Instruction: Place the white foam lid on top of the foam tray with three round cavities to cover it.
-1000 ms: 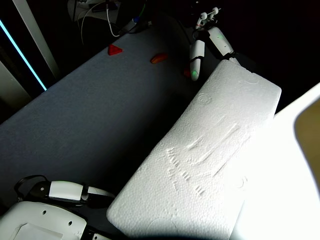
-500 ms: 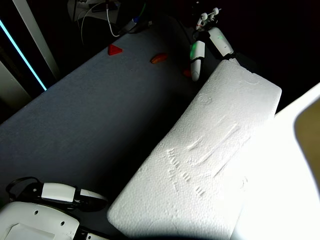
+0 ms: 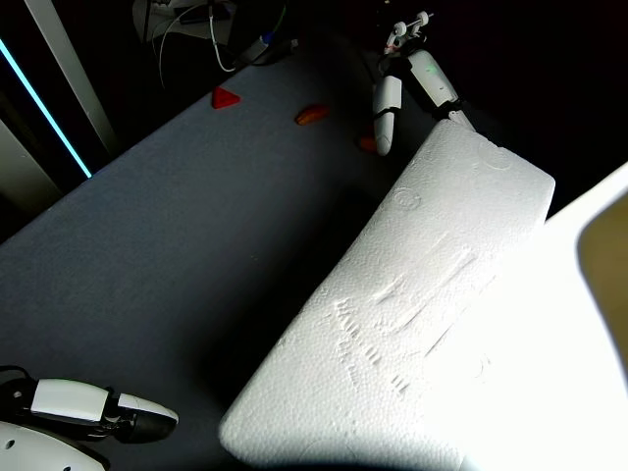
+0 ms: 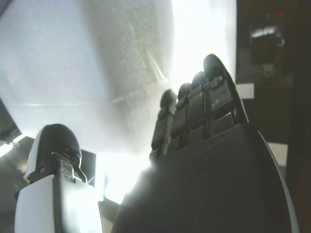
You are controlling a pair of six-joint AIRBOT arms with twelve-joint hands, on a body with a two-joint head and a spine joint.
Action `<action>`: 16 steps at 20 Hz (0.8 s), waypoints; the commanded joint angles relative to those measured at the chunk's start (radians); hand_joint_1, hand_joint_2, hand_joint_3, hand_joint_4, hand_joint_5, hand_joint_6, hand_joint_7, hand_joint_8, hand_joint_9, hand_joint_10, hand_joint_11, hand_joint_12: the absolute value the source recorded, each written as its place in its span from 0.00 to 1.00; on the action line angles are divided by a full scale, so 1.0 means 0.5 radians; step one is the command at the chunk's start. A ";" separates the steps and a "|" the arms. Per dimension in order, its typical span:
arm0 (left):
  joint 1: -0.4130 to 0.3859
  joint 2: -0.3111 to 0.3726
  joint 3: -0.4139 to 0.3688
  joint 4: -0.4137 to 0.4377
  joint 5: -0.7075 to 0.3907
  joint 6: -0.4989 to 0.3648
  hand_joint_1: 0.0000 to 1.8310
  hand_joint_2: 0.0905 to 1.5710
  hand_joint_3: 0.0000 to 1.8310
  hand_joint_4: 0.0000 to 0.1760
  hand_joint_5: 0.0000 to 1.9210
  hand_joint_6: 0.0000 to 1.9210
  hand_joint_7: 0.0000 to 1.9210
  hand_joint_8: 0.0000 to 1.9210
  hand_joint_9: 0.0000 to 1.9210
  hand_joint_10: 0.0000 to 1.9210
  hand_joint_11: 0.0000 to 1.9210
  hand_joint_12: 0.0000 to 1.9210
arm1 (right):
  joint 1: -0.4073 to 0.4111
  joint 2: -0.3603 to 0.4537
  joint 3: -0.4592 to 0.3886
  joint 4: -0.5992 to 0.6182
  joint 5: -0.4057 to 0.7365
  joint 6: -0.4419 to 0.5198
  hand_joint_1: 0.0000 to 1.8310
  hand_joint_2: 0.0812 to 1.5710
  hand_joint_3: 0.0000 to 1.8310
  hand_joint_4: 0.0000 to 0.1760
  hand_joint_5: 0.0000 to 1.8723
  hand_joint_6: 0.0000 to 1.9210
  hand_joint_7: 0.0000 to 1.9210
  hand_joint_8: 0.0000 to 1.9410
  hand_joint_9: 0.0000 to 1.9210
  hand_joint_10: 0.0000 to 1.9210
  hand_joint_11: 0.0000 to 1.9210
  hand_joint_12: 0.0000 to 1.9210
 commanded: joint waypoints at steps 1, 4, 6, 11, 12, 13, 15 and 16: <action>-0.005 0.026 -0.003 -0.022 -0.248 -0.001 0.26 0.68 0.00 0.07 0.03 0.00 0.00 0.00 0.00 0.00 0.00 0.13 | 0.016 0.053 -0.001 -0.013 0.238 -0.024 0.36 0.74 0.00 0.00 0.00 0.00 0.00 0.00 0.00 0.00 0.00 0.00; 0.010 0.065 -0.041 -0.021 -0.296 0.000 0.25 0.68 0.00 0.00 0.03 0.00 0.00 0.00 0.00 0.00 0.00 0.11 | 0.016 0.101 -0.051 -0.014 0.250 -0.064 0.34 0.74 0.00 0.00 0.00 0.00 0.00 0.00 0.00 0.00 0.01 0.01; 0.031 0.116 -0.096 -0.020 -0.368 0.003 0.28 0.68 0.00 0.00 0.05 0.01 0.00 0.00 0.00 0.00 0.00 0.11 | 0.016 0.136 -0.098 -0.027 0.271 -0.098 0.33 0.74 0.00 0.00 0.00 0.00 0.00 0.00 0.00 0.00 0.01 0.00; 0.117 0.249 -0.238 -0.039 -0.594 0.017 0.32 0.69 0.00 0.00 0.06 0.00 0.00 0.00 0.00 0.00 0.00 0.09 | 0.016 0.248 -0.238 -0.149 0.357 -0.098 0.33 0.72 0.00 0.00 0.00 0.00 0.00 0.00 0.00 0.00 0.03 0.02; 0.138 0.267 -0.260 -0.047 -0.638 0.017 0.32 0.69 0.00 0.00 0.06 0.00 0.00 0.00 0.00 0.00 0.00 0.05 | 0.016 0.269 -0.266 -0.173 0.373 -0.097 0.33 0.72 0.01 0.00 0.00 0.00 0.00 0.00 0.00 0.00 0.00 0.10; 0.173 0.301 -0.299 -0.055 -0.702 0.017 0.32 0.69 0.00 0.00 0.06 0.00 0.00 0.00 0.00 0.00 0.00 0.04 | 0.016 0.300 -0.306 -0.218 0.407 -0.074 0.32 0.72 0.00 0.00 0.00 0.00 0.00 0.00 0.00 0.00 0.00 0.17; 0.257 0.361 -0.378 -0.087 -0.836 0.016 0.32 0.69 0.00 0.00 0.05 0.00 0.00 0.00 0.00 0.00 0.00 0.07 | -0.003 0.365 -0.382 -0.320 0.480 0.015 0.30 0.74 0.00 0.00 0.00 0.00 0.00 0.00 0.00 0.00 0.00 0.09; 0.298 0.390 -0.416 -0.095 -0.904 0.004 0.33 0.69 0.00 0.00 0.05 0.00 0.00 0.00 0.00 0.00 0.00 0.08 | -0.032 0.388 -0.415 -0.351 0.526 0.051 0.29 0.73 0.00 0.00 0.00 0.00 0.00 0.00 0.00 0.00 0.00 0.20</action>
